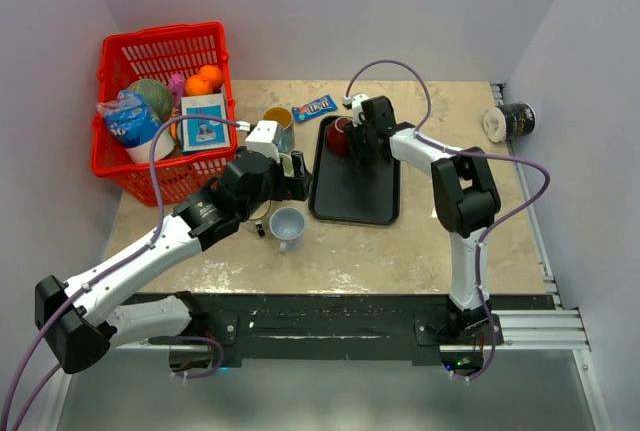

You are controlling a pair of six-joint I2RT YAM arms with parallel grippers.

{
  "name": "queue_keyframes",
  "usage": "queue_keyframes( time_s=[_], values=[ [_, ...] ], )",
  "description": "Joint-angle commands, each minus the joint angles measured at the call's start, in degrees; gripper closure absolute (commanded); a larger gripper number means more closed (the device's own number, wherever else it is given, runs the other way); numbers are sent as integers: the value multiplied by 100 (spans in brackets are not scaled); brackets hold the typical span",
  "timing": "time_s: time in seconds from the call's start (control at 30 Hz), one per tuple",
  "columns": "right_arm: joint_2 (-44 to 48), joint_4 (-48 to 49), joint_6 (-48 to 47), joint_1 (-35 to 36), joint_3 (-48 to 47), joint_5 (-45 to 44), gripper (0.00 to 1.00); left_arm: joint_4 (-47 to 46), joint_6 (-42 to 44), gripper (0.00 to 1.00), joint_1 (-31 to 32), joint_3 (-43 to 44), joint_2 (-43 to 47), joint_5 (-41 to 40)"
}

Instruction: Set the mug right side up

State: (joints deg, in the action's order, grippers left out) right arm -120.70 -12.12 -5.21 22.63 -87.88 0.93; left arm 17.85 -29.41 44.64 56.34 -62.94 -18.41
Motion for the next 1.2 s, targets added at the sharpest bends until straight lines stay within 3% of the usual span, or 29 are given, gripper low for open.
queue_keyframes(
  time_s=[0.0, 0.3, 0.57, 0.6, 0.63, 0.7, 0.93, 1.17],
  values=[
    [240, 60, -85, 57, -274, -225, 47, -106, -83, 1, -43, -17, 97, -66],
    [276, 289, -85, 66, -291, -181, 60, -115, -74, 1, -43, -26, 53, -83],
    [293, 333, -111, 66, -335, -286, 63, -150, -39, 1, -70, 44, -34, -57],
    [284, 307, -129, 66, -353, -278, 67, -150, -39, 1, -78, 44, -52, -48],
    [284, 281, -147, 66, -370, -251, 85, -159, -30, 1, -79, 62, -61, -48],
    [293, 219, -173, 75, -414, -163, 100, -167, -21, 1, -87, 97, -87, -31],
    [495, 69, 99, 66, -397, 311, 100, -167, 23, 1, -96, 141, -87, -4],
    [1110, 174, 1239, 48, -3, 1250, 100, -167, -21, 1, -96, 97, 27, 57]
  ],
)
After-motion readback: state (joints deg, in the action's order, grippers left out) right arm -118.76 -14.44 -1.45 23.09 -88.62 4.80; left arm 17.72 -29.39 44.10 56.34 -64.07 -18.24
